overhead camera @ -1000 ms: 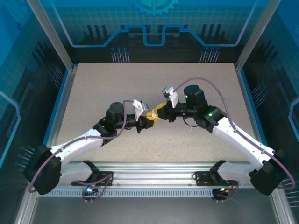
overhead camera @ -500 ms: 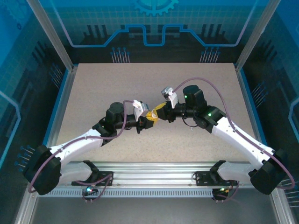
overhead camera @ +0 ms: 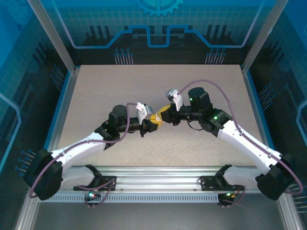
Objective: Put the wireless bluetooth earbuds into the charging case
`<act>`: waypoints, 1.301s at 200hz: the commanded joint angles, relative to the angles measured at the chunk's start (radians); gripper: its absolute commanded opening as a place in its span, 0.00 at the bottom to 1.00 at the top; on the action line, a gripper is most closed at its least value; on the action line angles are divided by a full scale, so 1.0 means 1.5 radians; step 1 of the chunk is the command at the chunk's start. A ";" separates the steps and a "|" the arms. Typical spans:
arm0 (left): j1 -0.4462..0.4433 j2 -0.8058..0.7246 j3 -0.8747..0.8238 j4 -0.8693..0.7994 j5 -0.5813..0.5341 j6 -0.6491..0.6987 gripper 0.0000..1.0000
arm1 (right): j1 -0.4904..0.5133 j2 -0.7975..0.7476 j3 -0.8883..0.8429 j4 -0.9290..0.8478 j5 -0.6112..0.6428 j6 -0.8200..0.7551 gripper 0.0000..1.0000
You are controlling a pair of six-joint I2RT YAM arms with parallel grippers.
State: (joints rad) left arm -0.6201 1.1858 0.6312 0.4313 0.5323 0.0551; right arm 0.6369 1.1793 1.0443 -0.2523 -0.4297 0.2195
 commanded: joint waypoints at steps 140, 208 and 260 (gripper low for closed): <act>-0.007 -0.030 0.016 0.029 0.014 0.005 0.18 | 0.014 -0.009 -0.004 0.033 0.007 0.009 0.19; -0.007 -0.035 0.015 0.027 0.009 0.006 0.18 | 0.016 0.002 -0.002 0.042 0.003 0.011 0.19; -0.007 -0.040 0.016 0.028 0.006 0.006 0.18 | 0.017 -0.010 -0.014 0.014 0.007 0.011 0.19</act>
State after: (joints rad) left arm -0.6239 1.1568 0.6312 0.4408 0.5320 0.0547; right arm 0.6479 1.1728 1.0443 -0.2089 -0.4240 0.2279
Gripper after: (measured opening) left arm 0.222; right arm 0.193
